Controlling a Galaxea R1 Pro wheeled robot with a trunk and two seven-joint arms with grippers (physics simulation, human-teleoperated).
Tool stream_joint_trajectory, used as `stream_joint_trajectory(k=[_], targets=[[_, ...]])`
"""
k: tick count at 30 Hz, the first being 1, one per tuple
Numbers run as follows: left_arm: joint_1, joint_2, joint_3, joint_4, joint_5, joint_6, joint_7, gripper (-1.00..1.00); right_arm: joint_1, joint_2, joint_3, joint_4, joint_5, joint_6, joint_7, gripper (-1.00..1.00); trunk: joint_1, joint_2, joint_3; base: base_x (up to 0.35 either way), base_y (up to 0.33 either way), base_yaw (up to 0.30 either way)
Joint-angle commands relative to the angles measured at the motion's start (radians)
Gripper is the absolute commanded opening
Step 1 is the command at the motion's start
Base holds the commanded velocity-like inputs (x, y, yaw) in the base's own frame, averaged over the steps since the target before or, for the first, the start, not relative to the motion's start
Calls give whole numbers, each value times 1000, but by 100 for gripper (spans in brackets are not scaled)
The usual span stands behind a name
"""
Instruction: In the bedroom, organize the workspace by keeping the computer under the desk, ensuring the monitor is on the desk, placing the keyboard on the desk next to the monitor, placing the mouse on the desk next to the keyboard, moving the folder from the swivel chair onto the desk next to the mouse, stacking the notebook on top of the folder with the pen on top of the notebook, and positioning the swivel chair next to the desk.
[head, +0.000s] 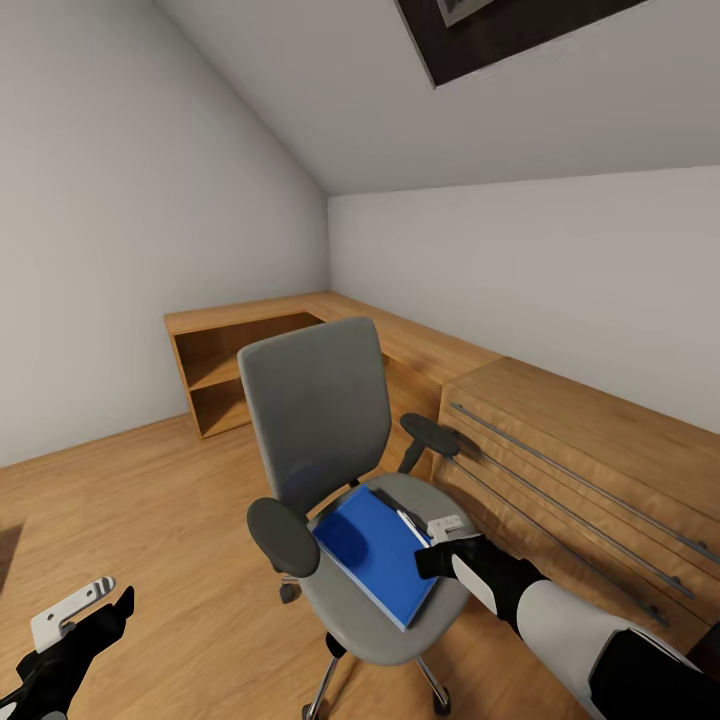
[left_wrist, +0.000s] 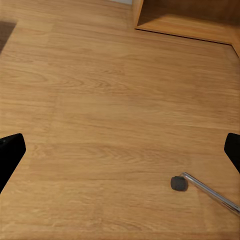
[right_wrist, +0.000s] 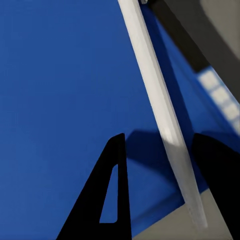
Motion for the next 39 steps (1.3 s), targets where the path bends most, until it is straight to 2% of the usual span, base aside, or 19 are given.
stream_joint_trajectory(k=[1, 11, 15, 18, 21, 39], targets=[[0, 0, 0, -2, 8, 3, 6, 100, 24, -1, 5, -1, -15, 4, 3, -100, 0, 0, -1, 0, 0, 0], [0, 0, 0, -2, 8, 3, 6, 100, 24, -1, 6, -2, -15, 4, 0, -100, 0, 0, -1, 0, 0, 0], [0, 0, 0, -2, 8, 3, 6, 100, 24, -1, 6, -15, -15, 3, -38, -100, 0, 0, -1, 0, 0, 0], [0, -10, 0, -2, 8, 3, 6, 100, 24, -3, 8, -67, -15, 4, -86, -100, 0, 0, -1, 0, 0, 0], [0, -17, 0, -2, 8, 3, 6, 100, 24, -5, 9, -88, -16, 4, -101, -100, 0, 0, -1, 0, 0, 0], [0, -20, 0, -2, 8, 3, 6, 100, 24, -6, 9, -99, -16, 4, -109, -100, 0, 0, -1, 0, 0, 0]])
